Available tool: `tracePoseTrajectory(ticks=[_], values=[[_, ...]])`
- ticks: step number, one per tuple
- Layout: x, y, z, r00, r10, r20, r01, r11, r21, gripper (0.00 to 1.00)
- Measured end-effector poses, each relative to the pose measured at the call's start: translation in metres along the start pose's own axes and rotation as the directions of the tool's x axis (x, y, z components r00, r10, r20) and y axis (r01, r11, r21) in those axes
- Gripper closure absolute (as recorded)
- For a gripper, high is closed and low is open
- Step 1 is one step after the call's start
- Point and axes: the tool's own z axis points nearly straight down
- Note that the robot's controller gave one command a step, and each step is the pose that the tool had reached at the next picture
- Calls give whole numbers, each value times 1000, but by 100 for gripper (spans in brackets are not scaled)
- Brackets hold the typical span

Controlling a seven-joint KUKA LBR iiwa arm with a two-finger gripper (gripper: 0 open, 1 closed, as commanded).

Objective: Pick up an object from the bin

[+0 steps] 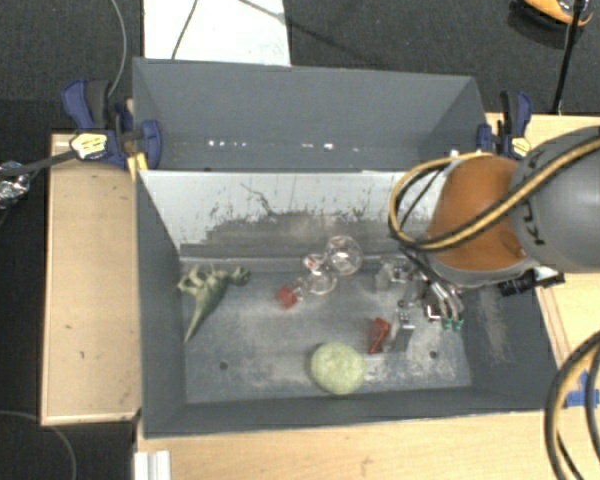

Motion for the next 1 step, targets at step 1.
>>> tracePoseTrajectory(ticks=[1], values=[[7,3,1,1000,6,-5,-6,1000,-1,100]])
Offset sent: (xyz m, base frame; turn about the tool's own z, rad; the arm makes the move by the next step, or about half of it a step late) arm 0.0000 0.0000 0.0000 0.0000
